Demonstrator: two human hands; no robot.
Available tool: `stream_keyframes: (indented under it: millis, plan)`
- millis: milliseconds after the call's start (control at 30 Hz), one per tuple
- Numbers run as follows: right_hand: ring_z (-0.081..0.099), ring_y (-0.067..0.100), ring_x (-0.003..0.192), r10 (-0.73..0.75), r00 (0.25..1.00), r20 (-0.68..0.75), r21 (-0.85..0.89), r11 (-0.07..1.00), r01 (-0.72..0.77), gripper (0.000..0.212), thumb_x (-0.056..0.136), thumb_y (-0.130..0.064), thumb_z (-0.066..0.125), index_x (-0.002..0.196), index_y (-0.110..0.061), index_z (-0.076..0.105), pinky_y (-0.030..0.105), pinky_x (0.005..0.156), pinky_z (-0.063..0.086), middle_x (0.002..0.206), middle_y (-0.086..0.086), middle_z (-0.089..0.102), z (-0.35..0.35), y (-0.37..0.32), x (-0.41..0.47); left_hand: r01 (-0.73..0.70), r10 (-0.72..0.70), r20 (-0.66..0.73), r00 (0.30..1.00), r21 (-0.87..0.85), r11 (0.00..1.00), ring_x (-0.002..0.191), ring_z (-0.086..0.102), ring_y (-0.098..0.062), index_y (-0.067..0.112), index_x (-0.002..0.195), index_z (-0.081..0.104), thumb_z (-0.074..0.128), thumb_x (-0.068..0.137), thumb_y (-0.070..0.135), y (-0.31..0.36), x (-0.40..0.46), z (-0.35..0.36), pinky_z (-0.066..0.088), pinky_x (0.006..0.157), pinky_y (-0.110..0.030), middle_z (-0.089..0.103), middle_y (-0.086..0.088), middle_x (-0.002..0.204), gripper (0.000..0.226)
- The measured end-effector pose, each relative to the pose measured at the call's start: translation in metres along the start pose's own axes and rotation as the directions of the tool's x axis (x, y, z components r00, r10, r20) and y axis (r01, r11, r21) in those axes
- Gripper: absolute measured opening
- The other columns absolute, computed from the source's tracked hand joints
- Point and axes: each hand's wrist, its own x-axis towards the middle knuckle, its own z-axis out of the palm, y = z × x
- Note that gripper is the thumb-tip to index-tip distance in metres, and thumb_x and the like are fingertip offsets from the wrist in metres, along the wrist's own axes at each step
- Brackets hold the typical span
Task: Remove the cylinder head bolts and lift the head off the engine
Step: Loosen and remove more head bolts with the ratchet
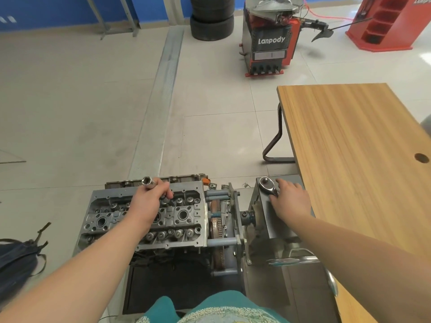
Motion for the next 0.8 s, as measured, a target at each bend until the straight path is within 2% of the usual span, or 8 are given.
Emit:
stream_keyframes:
  millis: [67, 233, 300, 400, 500, 600, 733, 800]
  plan:
    - [0.055, 0.026, 0.128, -0.030, 0.999, -0.045, 0.100, 0.994, 0.035, 0.045, 0.100, -0.039, 0.059, 0.141, -0.022, 0.057, 0.043, 0.101, 0.048, 0.132, 0.000, 0.066, -0.026, -0.028, -0.006, -0.013, 0.011, 0.044, 0.999, 0.044, 0.999, 0.102, 0.065, -0.027, 0.015, 0.068, 0.067, 0.058, 0.107, 0.028, 0.000, 0.002, -0.006, 0.049, 0.099, -0.048, 0.074, -0.008, 0.091, 0.042]
    - [0.063, 0.013, 0.089, -0.381, 0.915, -0.133, 0.234, 0.885, 0.402, 0.036, 0.100, -0.051, 0.052, 0.127, -0.032, 0.065, 0.032, 0.067, 0.044, 0.093, -0.016, 0.068, -0.112, -0.160, -0.033, -0.115, 0.018, 0.344, 0.939, 0.266, 0.957, 0.105, 0.072, -0.007, 0.042, 0.100, 0.070, 0.065, 0.103, 0.038, 0.003, 0.008, -0.034, 0.049, 0.094, -0.031, 0.078, 0.015, 0.113, 0.007]
    - [0.063, 0.015, 0.086, -0.541, 0.838, -0.071, 0.162, 0.823, 0.545, 0.049, 0.097, -0.067, 0.046, 0.129, -0.033, 0.063, 0.034, 0.068, 0.045, 0.095, -0.013, 0.069, -0.138, -0.216, -0.047, -0.173, 0.034, 0.423, 0.905, 0.294, 0.940, 0.105, 0.071, 0.001, 0.046, 0.110, 0.066, 0.065, 0.105, 0.026, 0.005, 0.012, -0.044, 0.048, 0.090, -0.022, 0.076, 0.023, 0.116, 0.020]
    - [0.060, 0.022, 0.080, -0.594, 0.790, 0.153, -0.038, 0.795, 0.606, 0.064, 0.096, -0.078, 0.040, 0.123, -0.025, 0.065, 0.036, 0.064, 0.045, 0.091, -0.002, 0.067, -0.154, -0.284, -0.064, -0.226, 0.030, 0.436, 0.900, 0.406, 0.886, 0.095, 0.071, 0.003, 0.044, 0.112, 0.067, 0.064, 0.106, 0.030, 0.009, 0.022, -0.055, 0.053, 0.082, -0.020, 0.078, 0.020, 0.102, 0.016]
    - [0.060, 0.024, 0.070, -0.561, 0.785, 0.262, -0.185, 0.769, 0.611, 0.049, 0.103, -0.059, 0.045, 0.089, -0.016, 0.065, 0.030, 0.054, 0.037, 0.076, 0.002, 0.059, -0.147, -0.322, -0.069, -0.262, 0.035, 0.428, 0.903, 0.484, 0.835, 0.063, 0.058, -0.006, 0.033, 0.085, 0.072, 0.065, 0.101, 0.035, 0.008, 0.034, -0.061, 0.047, 0.057, -0.018, 0.070, 0.019, 0.066, 0.018]
    - [0.062, 0.029, 0.073, -0.523, 0.812, 0.259, -0.238, 0.780, 0.578, 0.033, 0.103, -0.041, 0.050, 0.093, -0.013, 0.065, 0.031, 0.054, 0.038, 0.074, 0.004, 0.055, -0.140, -0.335, -0.070, -0.339, 0.099, 0.436, 0.894, 0.517, 0.786, 0.056, 0.053, -0.008, 0.037, 0.062, 0.068, 0.069, 0.096, 0.027, 0.007, 0.042, -0.063, 0.040, 0.054, -0.024, 0.064, 0.028, 0.059, 0.036]
    - [0.056, 0.027, 0.075, -0.514, 0.803, 0.301, -0.246, 0.772, 0.587, 0.011, 0.099, -0.022, 0.057, 0.107, -0.018, 0.064, 0.030, 0.052, 0.035, 0.080, 0.001, 0.052, -0.141, -0.341, -0.071, -0.337, 0.129, 0.519, 0.845, 0.328, 0.882, 0.086, 0.069, 0.011, 0.039, 0.092, 0.074, 0.076, 0.092, 0.037, -0.002, 0.050, -0.075, 0.051, 0.076, -0.021, 0.076, 0.030, 0.092, 0.003]
    - [0.059, 0.025, 0.083, -0.533, 0.774, 0.341, -0.199, 0.764, 0.614, 0.035, 0.091, -0.009, 0.058, 0.120, -0.027, 0.067, 0.027, 0.051, 0.034, 0.092, -0.001, 0.061, -0.146, -0.340, -0.071, -0.362, 0.147, 0.552, 0.821, 0.303, 0.882, 0.091, 0.068, 0.015, 0.037, 0.100, 0.074, 0.073, 0.097, 0.031, -0.005, 0.052, -0.078, 0.050, 0.082, -0.021, 0.077, 0.029, 0.095, 0.007]
